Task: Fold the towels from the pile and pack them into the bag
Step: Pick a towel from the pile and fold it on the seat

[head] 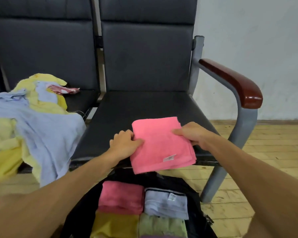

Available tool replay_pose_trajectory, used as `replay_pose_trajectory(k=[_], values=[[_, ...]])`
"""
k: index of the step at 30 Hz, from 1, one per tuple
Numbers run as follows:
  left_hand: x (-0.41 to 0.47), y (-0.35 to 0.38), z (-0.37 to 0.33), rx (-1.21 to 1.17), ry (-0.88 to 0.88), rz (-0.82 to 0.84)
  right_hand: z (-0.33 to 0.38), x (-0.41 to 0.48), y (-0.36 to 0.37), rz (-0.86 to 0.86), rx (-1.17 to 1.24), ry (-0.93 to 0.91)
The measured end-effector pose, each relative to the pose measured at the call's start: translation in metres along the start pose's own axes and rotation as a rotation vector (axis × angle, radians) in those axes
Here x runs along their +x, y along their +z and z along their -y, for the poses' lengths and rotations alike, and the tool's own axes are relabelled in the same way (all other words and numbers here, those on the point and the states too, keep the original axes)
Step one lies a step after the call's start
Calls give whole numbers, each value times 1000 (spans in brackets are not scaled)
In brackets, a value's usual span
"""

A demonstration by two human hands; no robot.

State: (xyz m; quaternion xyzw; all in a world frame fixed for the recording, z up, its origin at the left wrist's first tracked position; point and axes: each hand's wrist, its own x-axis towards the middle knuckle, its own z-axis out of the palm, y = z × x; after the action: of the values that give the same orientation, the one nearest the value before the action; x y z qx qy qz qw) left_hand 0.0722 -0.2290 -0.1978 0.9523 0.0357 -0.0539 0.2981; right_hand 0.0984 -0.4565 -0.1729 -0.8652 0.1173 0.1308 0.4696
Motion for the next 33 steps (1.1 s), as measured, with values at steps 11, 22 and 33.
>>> replay_pose_trajectory(k=[11,22,33], values=[[-36,-44,14,-743,177,-11,19,-28,4,129,264,-189],[-45,-62,39,-465,230,-9,17,-45,9,210,-59,-486],[-42,-51,48,168,363,-200,12,-41,19,-29,-638,-751]])
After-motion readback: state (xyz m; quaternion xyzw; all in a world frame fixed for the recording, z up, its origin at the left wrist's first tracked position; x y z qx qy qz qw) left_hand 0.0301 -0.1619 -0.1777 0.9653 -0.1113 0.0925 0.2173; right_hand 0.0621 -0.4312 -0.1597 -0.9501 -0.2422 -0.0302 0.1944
